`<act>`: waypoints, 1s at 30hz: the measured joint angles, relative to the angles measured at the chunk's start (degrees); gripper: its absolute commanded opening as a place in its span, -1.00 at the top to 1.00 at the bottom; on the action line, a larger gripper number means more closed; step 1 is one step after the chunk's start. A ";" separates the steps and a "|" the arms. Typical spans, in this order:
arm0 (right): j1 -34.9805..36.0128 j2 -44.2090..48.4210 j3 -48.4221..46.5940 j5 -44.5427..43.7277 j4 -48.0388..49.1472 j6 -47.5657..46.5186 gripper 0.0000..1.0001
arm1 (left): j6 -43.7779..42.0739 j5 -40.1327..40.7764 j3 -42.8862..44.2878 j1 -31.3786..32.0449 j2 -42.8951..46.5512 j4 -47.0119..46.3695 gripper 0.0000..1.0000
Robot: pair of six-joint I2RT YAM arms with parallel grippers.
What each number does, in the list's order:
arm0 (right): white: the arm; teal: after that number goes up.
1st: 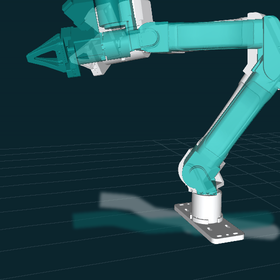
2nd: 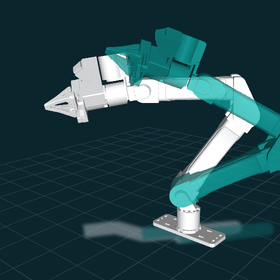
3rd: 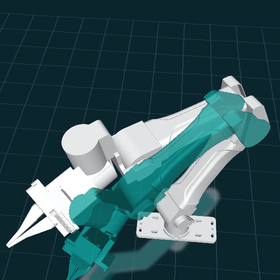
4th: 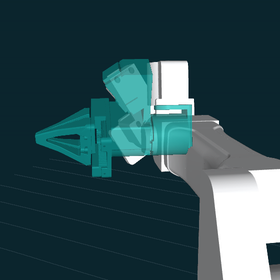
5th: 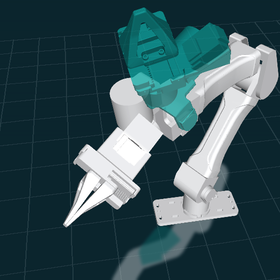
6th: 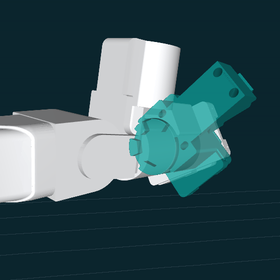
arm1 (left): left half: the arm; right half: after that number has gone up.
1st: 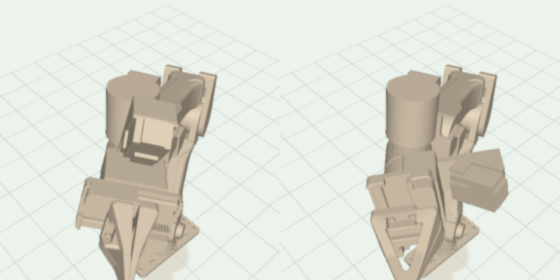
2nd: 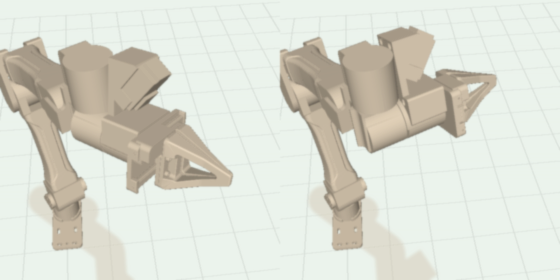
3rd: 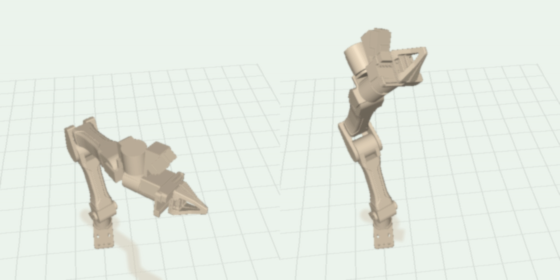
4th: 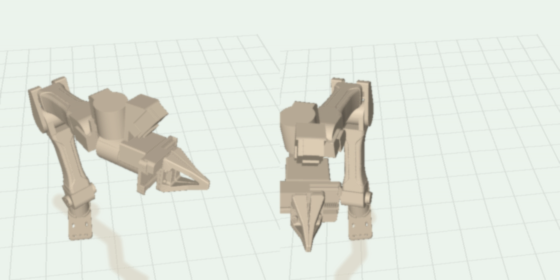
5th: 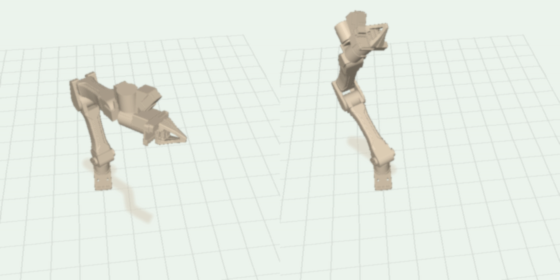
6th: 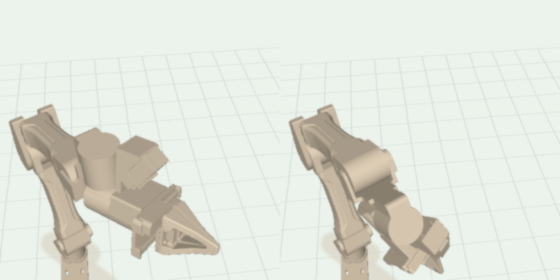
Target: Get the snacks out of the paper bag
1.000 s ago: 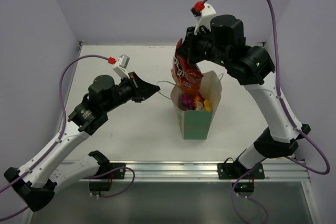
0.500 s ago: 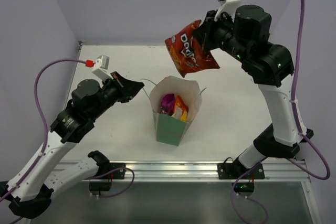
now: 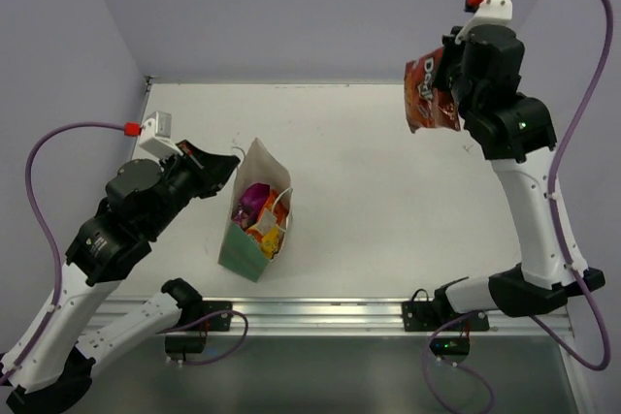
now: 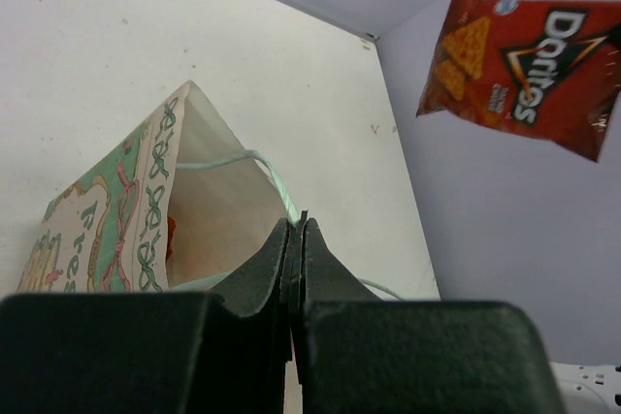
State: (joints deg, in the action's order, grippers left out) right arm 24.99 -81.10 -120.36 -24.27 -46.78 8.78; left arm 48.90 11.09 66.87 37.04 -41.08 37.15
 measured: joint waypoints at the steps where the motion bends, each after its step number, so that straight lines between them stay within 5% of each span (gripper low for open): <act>1: -2.14 0.63 4.20 -0.85 0.02 0.74 1.00 | 0.00 0.07 0.00 0.00 0.04 0.15 1.00; 11: -12.72 -0.20 34.34 -7.93 -2.16 8.90 1.00 | -0.02 -0.26 0.00 0.00 0.22 0.22 1.00; 16: -12.68 -2.32 35.01 -9.20 -2.03 9.73 0.98 | -0.02 -0.42 0.00 0.00 0.48 0.22 1.00; 24: -9.07 -18.16 27.04 -5.68 -2.75 10.16 0.67 | 0.00 -0.87 0.00 0.00 0.59 0.22 0.99; 27: -7.85 -21.79 23.21 -4.50 -3.93 10.36 0.37 | 0.00 -1.33 0.00 0.00 0.31 0.20 0.99; 30: -7.96 -22.10 21.90 -4.70 -5.05 10.91 -0.20 | 0.00 -1.70 0.00 0.00 0.11 0.17 0.97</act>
State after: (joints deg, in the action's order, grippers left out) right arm 17.04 -103.20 -98.45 -28.97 -51.83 19.68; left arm 48.90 9.39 66.87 37.04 -40.97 37.32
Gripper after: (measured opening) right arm 0.411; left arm 0.015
